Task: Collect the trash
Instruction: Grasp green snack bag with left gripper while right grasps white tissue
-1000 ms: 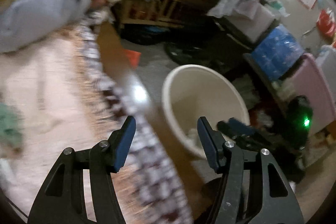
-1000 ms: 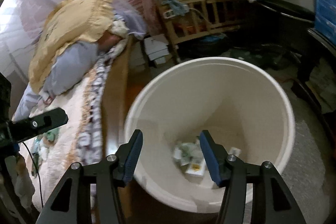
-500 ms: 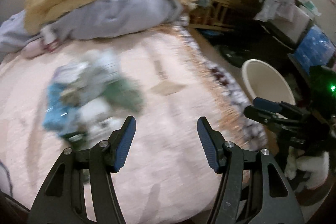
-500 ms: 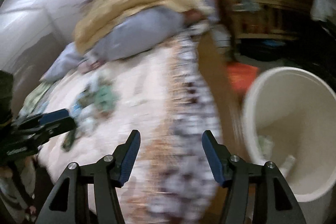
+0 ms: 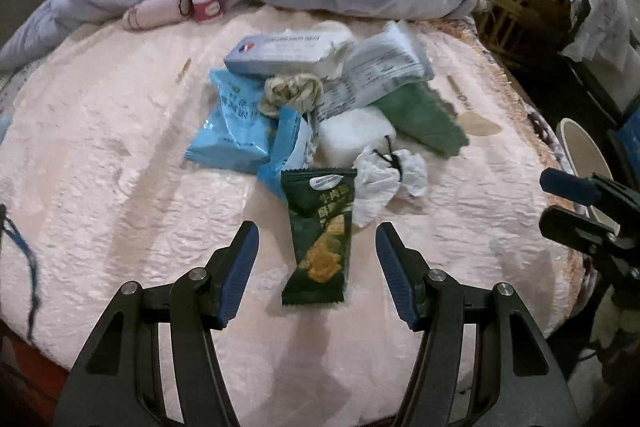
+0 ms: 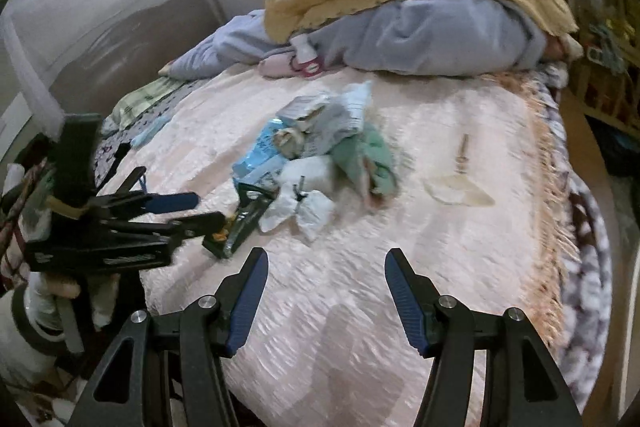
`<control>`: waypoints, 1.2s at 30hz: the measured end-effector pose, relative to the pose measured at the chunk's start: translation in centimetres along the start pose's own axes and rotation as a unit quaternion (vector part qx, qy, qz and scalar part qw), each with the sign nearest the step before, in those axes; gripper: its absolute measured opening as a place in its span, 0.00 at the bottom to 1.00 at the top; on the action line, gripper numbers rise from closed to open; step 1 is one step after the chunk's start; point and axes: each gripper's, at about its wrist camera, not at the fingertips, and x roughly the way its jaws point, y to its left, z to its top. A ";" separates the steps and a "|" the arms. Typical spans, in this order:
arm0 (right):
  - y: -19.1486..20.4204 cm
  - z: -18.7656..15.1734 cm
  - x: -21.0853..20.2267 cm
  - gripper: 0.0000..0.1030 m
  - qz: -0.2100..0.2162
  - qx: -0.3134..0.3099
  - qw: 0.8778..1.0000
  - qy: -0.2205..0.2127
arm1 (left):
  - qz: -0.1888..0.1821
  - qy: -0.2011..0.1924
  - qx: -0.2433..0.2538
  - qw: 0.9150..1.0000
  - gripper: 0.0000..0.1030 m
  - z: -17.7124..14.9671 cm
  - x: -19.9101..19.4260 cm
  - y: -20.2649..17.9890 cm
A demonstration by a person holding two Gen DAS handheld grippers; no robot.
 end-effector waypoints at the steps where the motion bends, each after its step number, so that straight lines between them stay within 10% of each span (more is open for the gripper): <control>1: 0.2 0.2 0.2 0.57 0.001 -0.005 1.000 0.001 | -0.003 0.002 0.000 1.000 0.58 0.0 0.5 0.2; 3: 1.0 0.7 1.3 0.57 0.004 -0.024 1.000 0.004 | -0.015 0.014 -0.003 1.000 0.52 -0.2 1.3 0.4; 5: 1.7 1.2 2.4 0.57 0.012 -0.044 0.999 0.010 | -0.044 0.041 -0.013 0.998 0.15 -0.4 2.1 1.1; 16: 3.9 4.0 10.1 0.56 -0.035 -0.152 0.987 0.047 | -0.074 0.016 -0.043 0.996 0.12 -0.8 -1.9 4.2; 19: 3.7 3.6 12.1 0.30 -0.043 -0.154 0.983 0.086 | -0.075 0.006 -0.048 0.996 0.12 -0.8 -2.5 4.4; 36: 2.2 1.8 1.6 0.24 -0.006 -0.043 0.999 -0.019 | -0.089 -0.037 -0.040 0.995 0.12 0.7 -4.7 0.7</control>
